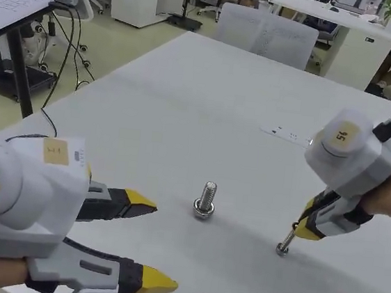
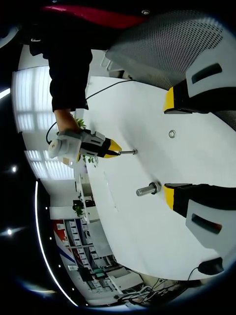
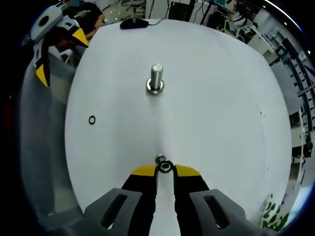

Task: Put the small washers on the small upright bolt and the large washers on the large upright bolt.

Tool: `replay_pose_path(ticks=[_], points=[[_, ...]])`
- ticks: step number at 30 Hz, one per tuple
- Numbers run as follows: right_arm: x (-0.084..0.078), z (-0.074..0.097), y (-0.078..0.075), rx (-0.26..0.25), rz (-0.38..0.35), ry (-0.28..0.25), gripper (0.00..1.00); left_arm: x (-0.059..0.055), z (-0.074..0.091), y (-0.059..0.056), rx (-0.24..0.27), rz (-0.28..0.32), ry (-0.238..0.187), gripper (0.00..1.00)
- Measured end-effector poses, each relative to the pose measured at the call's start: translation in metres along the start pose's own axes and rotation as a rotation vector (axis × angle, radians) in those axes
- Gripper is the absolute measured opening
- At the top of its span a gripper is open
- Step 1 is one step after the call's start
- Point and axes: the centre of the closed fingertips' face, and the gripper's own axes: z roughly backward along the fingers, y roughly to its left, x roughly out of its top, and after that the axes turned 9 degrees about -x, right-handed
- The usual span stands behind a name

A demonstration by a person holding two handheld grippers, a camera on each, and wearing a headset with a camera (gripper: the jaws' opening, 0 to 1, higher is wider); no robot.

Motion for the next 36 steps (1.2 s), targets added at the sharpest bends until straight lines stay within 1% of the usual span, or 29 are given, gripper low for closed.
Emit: replay_pose_path(ticks=[12,17,22,30,36], points=[[-0.001,-0.006,0.000,0.014,-0.005,0.002,0.14,-0.001,0.000,0.002,0.004,0.005,0.000,0.56],[-0.002,-0.011,0.001,0.024,-0.009,0.006,0.14,-0.001,-0.002,0.002,0.001,0.005,0.001,0.56],[-0.004,-0.017,0.003,0.033,-0.011,0.010,0.14,-0.001,-0.002,0.003,0.003,0.006,0.002,0.56],[-0.011,-0.032,0.005,0.049,-0.015,0.020,0.14,-0.003,-0.003,0.003,0.002,0.009,0.004,0.56],[-0.015,-0.041,0.010,0.060,-0.022,0.030,0.14,-0.003,-0.003,0.003,0.002,0.010,0.005,0.56]])
